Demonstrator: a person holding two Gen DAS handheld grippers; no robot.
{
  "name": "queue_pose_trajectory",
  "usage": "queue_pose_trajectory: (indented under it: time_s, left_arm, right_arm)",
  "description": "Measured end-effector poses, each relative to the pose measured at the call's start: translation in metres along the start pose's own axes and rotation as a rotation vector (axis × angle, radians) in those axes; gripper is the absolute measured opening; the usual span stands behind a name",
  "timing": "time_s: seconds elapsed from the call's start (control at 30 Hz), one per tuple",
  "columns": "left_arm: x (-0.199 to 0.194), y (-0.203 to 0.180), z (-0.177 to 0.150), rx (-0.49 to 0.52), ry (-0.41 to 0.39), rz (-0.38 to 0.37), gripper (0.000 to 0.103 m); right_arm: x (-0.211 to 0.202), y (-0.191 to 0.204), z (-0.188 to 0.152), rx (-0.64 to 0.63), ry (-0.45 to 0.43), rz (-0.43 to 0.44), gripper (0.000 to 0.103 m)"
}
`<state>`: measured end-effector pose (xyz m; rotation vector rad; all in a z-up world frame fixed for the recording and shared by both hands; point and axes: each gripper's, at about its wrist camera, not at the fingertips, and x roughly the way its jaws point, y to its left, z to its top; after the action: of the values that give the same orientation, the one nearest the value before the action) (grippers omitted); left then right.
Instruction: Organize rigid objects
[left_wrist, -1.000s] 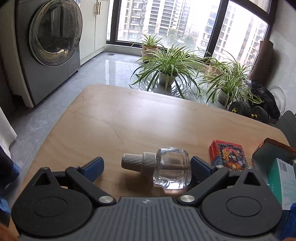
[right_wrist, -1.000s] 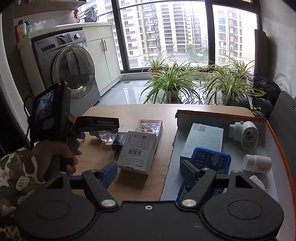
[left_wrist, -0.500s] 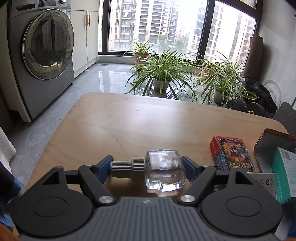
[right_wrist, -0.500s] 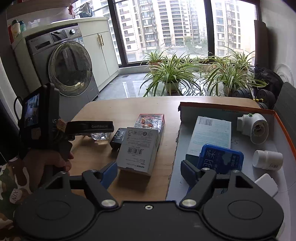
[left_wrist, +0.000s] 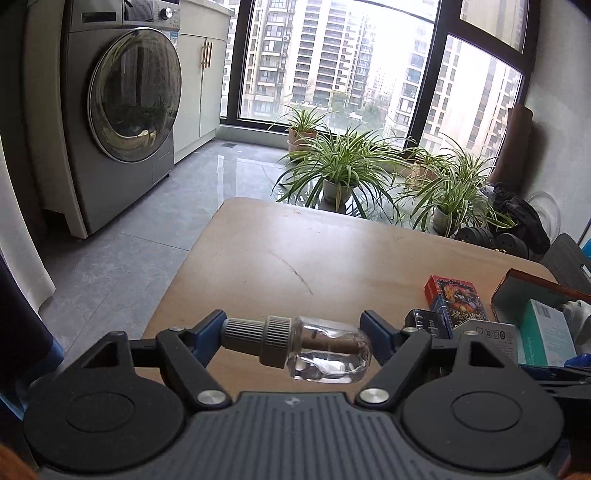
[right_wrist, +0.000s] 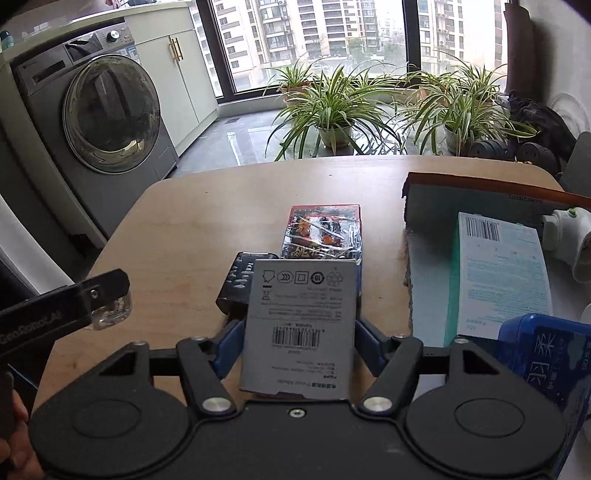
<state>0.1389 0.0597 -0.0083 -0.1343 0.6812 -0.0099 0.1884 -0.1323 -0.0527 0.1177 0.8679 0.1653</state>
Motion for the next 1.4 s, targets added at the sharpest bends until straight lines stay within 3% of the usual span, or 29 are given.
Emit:
queue_pose_trajectory:
  time_s: [0.43,0.87,1.17,1.4]
  left_arm:
    - [-0.055,-0.029,-0.014,-0.003,-0.047,-0.073,0.081]
    - [-0.107,-0.088,-0.034,0.047,-0.086,-0.185,0.081]
    - [-0.12,-0.138,-0.057,0.108,-0.075,-0.29,0.081]
    - [-0.124,-0.168,-0.068,0.152,-0.08,-0.325,0.081]
  right_arm:
    - [-0.108,-0.023,-0.02,0.0,-0.152,0.025,0.07]
    - [-0.209,-0.078,-0.069,0.048,-0.26,-0.053,0.07]
    - [-0.247,-0.131,-0.096,0.112,-0.304,-0.145,0.07]
    - [-0.26,-0.158,-0.106,0.159,-0.324,-0.184,0.071]
